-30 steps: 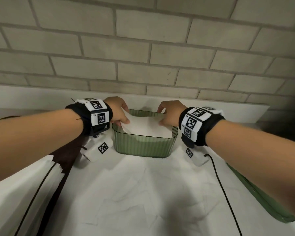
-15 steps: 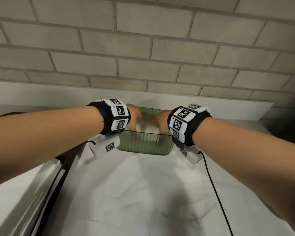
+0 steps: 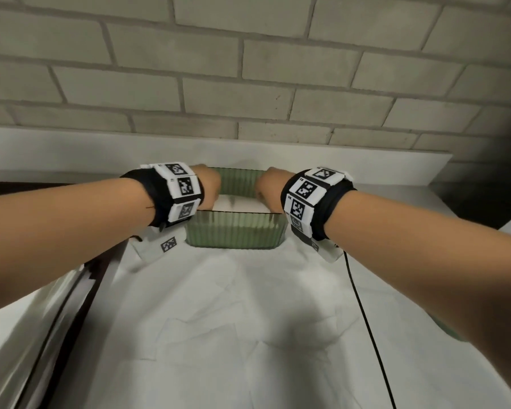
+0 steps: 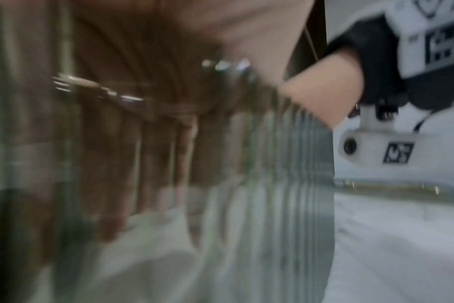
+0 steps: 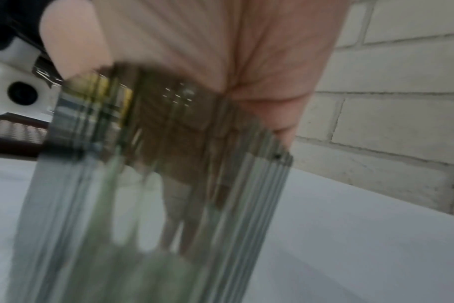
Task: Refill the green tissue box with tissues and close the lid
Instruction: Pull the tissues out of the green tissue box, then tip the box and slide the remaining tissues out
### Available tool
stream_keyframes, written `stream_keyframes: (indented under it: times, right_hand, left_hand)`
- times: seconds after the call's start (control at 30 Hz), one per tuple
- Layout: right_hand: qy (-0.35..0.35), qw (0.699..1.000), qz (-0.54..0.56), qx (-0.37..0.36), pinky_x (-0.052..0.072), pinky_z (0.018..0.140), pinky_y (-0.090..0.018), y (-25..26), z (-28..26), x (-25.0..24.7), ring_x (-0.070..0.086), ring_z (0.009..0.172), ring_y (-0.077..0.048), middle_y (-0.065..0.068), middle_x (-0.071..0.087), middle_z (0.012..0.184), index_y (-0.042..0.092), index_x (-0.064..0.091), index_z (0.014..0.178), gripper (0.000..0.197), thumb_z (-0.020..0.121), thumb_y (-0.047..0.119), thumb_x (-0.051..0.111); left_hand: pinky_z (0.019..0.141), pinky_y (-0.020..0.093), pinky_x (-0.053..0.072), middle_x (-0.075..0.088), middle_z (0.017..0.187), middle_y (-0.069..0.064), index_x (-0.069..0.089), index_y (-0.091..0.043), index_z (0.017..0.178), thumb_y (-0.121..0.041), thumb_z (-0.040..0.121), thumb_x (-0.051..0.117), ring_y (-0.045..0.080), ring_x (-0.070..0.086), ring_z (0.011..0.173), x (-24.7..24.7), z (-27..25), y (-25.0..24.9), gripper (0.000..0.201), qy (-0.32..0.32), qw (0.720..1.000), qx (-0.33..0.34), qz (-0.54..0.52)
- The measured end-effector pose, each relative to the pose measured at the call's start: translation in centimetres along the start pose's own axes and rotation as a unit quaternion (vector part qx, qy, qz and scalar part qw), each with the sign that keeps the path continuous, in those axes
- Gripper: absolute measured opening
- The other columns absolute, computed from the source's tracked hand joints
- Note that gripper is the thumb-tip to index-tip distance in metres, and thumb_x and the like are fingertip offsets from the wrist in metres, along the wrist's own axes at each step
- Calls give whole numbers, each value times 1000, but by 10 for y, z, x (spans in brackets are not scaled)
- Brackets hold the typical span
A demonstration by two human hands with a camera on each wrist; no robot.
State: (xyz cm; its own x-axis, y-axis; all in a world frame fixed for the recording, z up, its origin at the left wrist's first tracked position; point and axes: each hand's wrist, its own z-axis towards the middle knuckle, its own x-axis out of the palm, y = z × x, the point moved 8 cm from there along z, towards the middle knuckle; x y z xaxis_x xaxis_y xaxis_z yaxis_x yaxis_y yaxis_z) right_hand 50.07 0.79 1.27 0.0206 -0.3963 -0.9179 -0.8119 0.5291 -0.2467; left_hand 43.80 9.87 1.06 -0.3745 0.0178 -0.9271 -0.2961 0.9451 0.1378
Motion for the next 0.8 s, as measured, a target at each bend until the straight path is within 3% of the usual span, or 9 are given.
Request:
stream_keyframes:
  times: [0.07, 0.2, 0.33, 0.4, 0.47, 0.57, 0.63, 0.7, 0.8]
  right_hand:
    - [-54, 998, -12, -17, 42, 73, -27, -6, -12, -5, 60, 102, -29, -12, 62, 115, 6, 65, 111, 25, 89, 8, 55]
    - [-191, 976, 103, 37, 46, 80, -33, -41, -48, -11, 52, 106, -31, -13, 53, 116, 7, 59, 114, 32, 82, 12, 60]
    - [-78, 941, 298, 140, 50, 70, -31, -63, -64, 22, 63, 94, -30, -13, 62, 105, 2, 53, 117, 42, 87, 31, 57]
    - [-11, 901, 404, 158, 56, 72, -37, -58, -69, 42, 69, 85, -33, -16, 71, 95, -2, 58, 107, 40, 92, 33, 48]
    - [28, 846, 507, 161, 56, 75, -42, -48, -72, 58, 69, 76, -37, -22, 70, 89, -6, 55, 103, 38, 96, 29, 41]
    - [70, 774, 611, 154, 57, 59, -36, -31, -79, 69, 65, 56, -30, -24, 64, 78, -7, 49, 89, 33, 99, 21, 34]
    - [69, 779, 608, 133, 57, 51, -30, -26, -82, 63, 65, 63, -26, -20, 62, 92, -1, 51, 99, 24, 99, 17, 35]
    - [53, 787, 603, 122, 59, 57, -33, -28, -87, 55, 66, 73, -30, -21, 63, 99, 2, 51, 96, 22, 99, 18, 37]
    - [0, 806, 579, 125, 55, 56, -31, -43, -106, 35, 68, 62, -29, -20, 69, 75, 1, 49, 98, 20, 94, 19, 42]
  left_hand:
    - [81, 26, 46, 68, 104, 5, 70, -11, 103, -24, 86, 61, 23, 60, 94, -7, -3, 3, 24, -57, 998, 9, -19]
    - [83, 27, 44, 66, 105, 7, 68, -13, 100, -25, 79, 70, 27, 59, 99, -13, -25, 14, 24, -144, 985, -1, -97]
    - [85, 43, 47, 48, 111, 27, 54, 0, 115, -32, 79, 69, 43, 54, 98, -5, -36, 39, 50, -220, 962, -95, -130]
    - [86, 46, 46, 52, 114, 31, 50, 5, 120, -35, 86, 61, 45, 55, 103, 8, -37, 54, 53, -187, 952, -147, -194]
    - [82, 47, 51, 71, 89, 23, 54, 6, 112, -32, 92, 51, 41, 65, 92, 32, -37, 57, 43, -104, 917, -166, -347]
    - [66, 37, 55, 60, 37, 0, 53, 2, 83, -16, 96, 44, 21, 68, 48, 49, -40, 50, 24, -81, 845, -171, -501]
    - [61, 30, 53, 55, 31, -2, 48, -2, 76, -9, 96, 43, 13, 59, 32, 46, -48, 50, 22, -115, 829, -175, -519]
    - [71, 34, 52, 60, 37, 3, 52, 1, 84, -12, 94, 43, 13, 61, 36, 42, -59, 50, 19, -126, 820, -175, -530]
    - [73, 33, 51, 62, 40, 2, 53, -5, 82, -16, 94, 39, 11, 61, 36, 25, -79, 47, 21, -174, 803, -164, -546]
